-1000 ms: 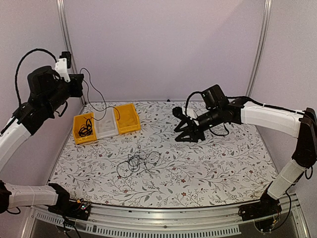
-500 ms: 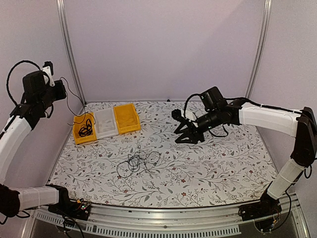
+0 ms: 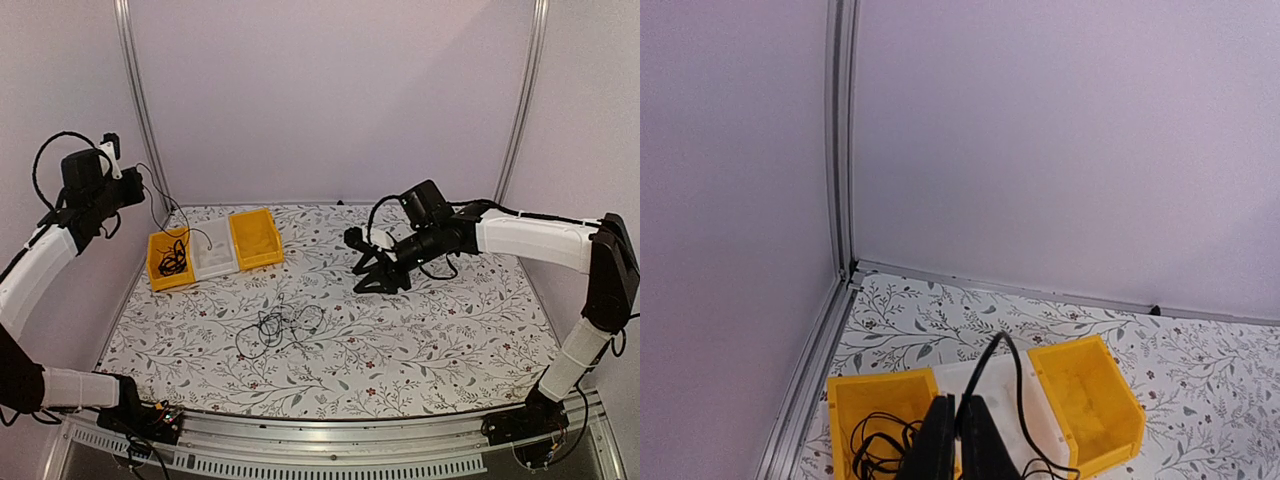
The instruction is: Untangle the cables
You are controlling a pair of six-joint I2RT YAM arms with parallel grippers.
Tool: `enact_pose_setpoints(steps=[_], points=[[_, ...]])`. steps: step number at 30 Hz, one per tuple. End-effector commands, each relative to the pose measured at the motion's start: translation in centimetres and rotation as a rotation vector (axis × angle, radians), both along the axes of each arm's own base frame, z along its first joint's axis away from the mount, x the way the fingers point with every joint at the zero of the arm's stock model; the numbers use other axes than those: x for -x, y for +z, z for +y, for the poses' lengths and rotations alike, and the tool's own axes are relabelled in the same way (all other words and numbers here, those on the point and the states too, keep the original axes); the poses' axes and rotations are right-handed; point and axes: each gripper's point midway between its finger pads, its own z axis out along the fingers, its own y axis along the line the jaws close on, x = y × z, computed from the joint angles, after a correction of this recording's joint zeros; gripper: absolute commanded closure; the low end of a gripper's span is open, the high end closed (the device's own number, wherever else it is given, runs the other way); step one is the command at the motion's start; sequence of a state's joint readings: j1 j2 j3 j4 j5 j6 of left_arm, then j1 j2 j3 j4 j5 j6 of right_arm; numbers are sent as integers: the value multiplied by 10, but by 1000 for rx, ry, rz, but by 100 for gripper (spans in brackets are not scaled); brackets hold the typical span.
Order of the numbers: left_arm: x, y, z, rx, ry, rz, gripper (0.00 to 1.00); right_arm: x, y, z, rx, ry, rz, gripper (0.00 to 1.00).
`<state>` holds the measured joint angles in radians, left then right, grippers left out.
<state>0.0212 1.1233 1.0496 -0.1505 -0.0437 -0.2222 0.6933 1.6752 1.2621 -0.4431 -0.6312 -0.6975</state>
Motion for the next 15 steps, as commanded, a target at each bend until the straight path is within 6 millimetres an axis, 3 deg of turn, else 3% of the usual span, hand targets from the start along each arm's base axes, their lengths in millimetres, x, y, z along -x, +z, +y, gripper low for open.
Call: enact_pose_setpoints(steps=[1,8,15], points=[[-6,-3,9,30,7,-26,100,-2,-13,-2,27,-4,4,52],[2,-35,54,50,133,32,100,-2,-17,-2,37,-4,8,52],[4,-61,83,63,241,69,100,-2,-25,-1,56,0,24,52]])
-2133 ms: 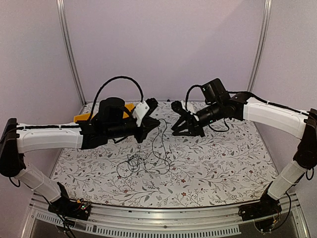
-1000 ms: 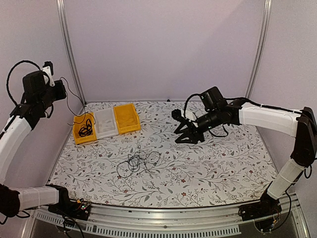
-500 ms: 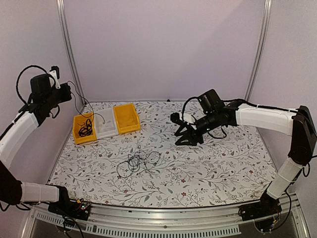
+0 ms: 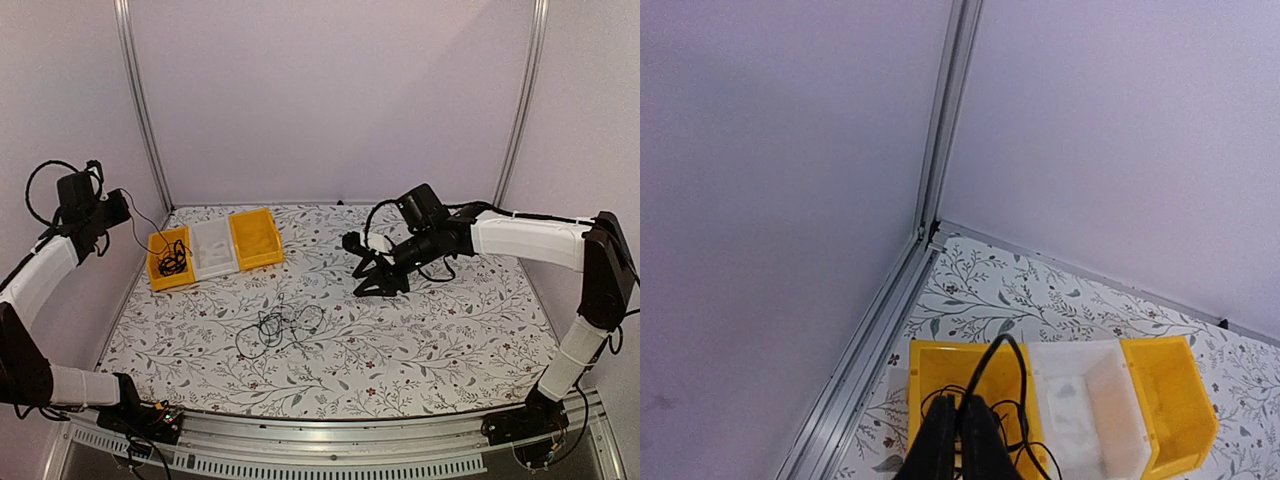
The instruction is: Untangle the cables
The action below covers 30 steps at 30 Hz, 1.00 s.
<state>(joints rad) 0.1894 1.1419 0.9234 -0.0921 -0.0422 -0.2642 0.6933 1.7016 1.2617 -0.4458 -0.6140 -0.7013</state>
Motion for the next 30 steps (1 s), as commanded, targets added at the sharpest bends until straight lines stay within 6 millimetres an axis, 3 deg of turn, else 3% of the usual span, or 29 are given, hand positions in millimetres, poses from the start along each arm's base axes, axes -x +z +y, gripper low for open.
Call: enact_pose_setpoints(steps=[1,9,14,30], points=[[-1,-11,22,10,80,-3,100,0,-13,-1,29,8,13,52],[13,-16,56,-13,208,0,100,0,-12,-1,29,5,9,52],[7,-9,58,-3,197,-39,100,0,-12,-1,29,6,10,52],[-70,-42,23,79,-22,-18,100,-3,-18,-4,54,-7,-7,52]])
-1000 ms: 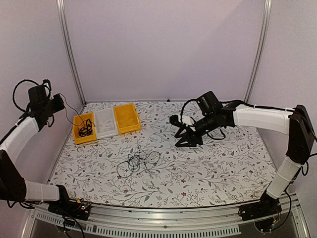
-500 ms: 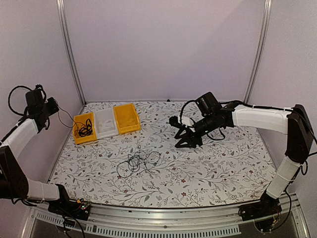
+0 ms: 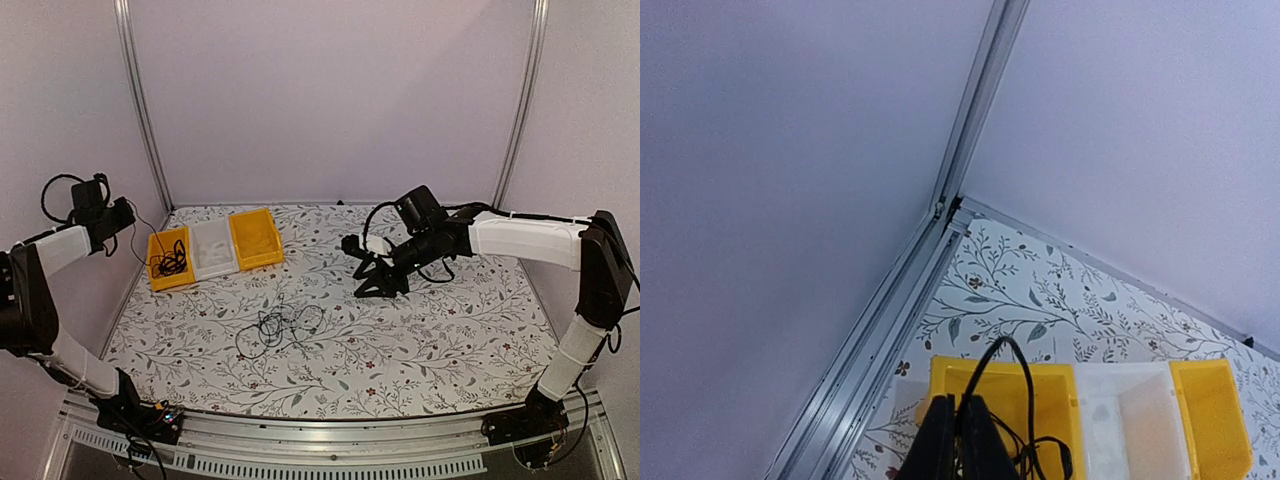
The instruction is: Untangle the cables
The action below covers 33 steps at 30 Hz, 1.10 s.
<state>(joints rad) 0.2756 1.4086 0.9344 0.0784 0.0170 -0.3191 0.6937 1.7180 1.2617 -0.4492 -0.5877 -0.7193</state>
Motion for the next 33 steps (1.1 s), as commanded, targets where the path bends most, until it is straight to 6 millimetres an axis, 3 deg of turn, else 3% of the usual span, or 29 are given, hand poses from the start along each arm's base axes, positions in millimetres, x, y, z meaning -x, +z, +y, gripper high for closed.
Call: enact_pose_setpoints(steps=[1,7,11,16,22,27,33], points=[[-30,19,-16,-8,-70,-87,100,0,-10,-3,28,-4,6,52],[-63,16,-36,7,-167,-128,100,-1,-17,-2,40,-4,17,52],[-71,-6,-36,-6,-166,-67,100,-2,-19,-3,49,-11,13,52],[-57,-30,-15,-76,-49,47,100,-3,-22,-3,54,-11,13,52],[-24,-26,16,-157,145,94,100,-1,-30,-3,66,-4,31,52],[-11,-25,21,-198,194,134,100,-1,-28,-2,65,-2,25,52],[-13,-27,12,-249,196,181,100,-1,-28,-3,68,-2,22,52]])
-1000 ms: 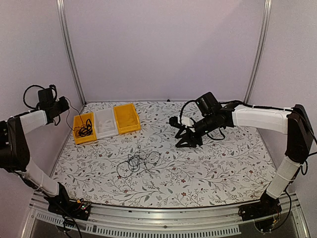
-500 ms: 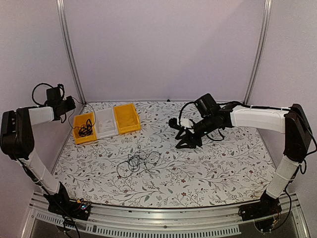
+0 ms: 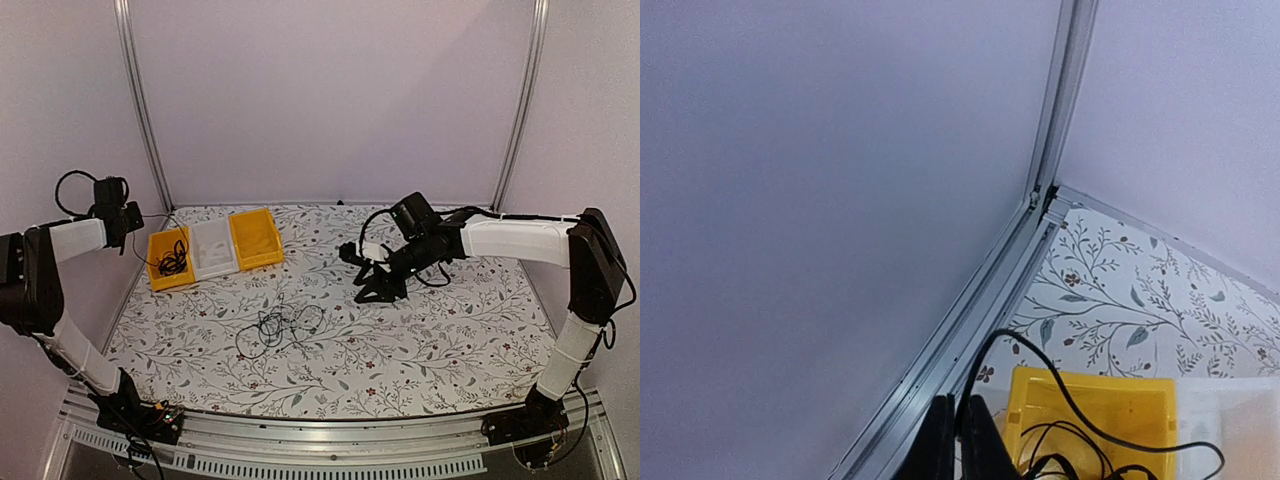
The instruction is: Untangle the cables
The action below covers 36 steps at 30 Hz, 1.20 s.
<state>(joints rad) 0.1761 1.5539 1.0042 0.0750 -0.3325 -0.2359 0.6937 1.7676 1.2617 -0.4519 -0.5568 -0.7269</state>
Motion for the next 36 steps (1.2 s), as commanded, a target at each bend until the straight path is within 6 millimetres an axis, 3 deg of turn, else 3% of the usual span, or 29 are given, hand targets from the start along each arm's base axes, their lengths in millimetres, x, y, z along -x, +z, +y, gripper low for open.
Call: enact_pose_setpoints(steps=[1,4,6,10,17,20,27,30,32,36], points=[[2,-1,-7,-53,10,53,100,4,-5,-1,16,11,5,52],[4,-6,-6,-69,31,81,100,4,-6,-1,18,11,3,52],[16,-4,5,-110,103,119,100,3,-6,-1,21,9,0,52],[29,11,15,-160,169,105,100,3,-8,-1,24,10,1,52],[32,9,20,-175,201,125,100,5,-12,-1,38,15,12,52],[40,18,30,-209,259,121,100,5,-12,0,38,15,10,52],[38,14,24,-171,249,93,100,5,-16,0,49,18,12,52],[28,10,6,-151,182,83,100,6,-18,0,54,21,14,52],[10,14,-21,-143,68,25,100,6,-19,-1,56,20,14,52],[-11,-8,-62,-135,-48,73,100,7,-21,0,64,23,14,52]])
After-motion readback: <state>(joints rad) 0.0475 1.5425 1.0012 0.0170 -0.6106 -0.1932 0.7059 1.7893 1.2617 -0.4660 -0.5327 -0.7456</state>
